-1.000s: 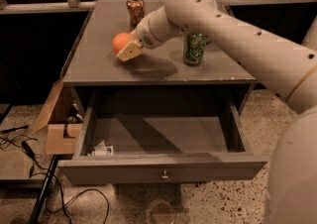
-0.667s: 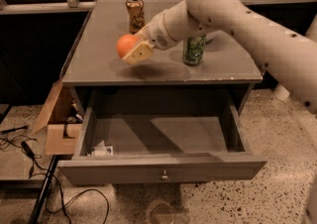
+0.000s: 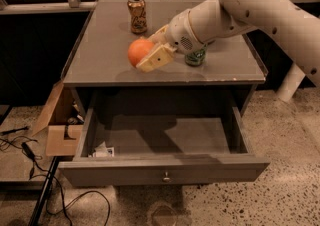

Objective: Place orange into top drawer

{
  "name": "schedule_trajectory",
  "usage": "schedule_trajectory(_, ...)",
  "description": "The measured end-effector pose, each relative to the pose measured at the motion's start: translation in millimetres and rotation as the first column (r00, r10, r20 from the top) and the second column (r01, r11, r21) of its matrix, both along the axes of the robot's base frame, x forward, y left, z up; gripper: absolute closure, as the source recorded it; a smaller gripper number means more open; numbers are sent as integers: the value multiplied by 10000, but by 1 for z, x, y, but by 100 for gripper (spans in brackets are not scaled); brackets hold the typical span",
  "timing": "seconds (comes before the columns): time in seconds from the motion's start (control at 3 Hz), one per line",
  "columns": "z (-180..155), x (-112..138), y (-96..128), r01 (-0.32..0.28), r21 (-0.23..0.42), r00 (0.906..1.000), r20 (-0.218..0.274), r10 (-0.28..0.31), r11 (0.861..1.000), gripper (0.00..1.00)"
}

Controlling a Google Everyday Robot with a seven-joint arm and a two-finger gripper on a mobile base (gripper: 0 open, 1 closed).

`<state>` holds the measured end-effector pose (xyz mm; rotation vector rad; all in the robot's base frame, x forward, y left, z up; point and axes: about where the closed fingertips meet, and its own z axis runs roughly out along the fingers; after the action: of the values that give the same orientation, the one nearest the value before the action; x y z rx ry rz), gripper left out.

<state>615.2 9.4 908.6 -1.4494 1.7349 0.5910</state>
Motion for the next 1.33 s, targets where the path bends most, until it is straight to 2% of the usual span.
schedule_trajectory(0.33, -13, -17, -12, -123, -372, 9999, -12, 122, 9992, 100)
schedule_trajectory(0.67, -26, -46, -31, -26, -626, 9998, -197, 14, 9980, 100)
schedule_trajectory(1.0, -52, -72, -47, 5, -667, 9990, -448, -35, 9978, 100)
schedule_trajectory(1.33, -87, -85, -57, 46, -531, 9980, -628, -79, 9986, 100)
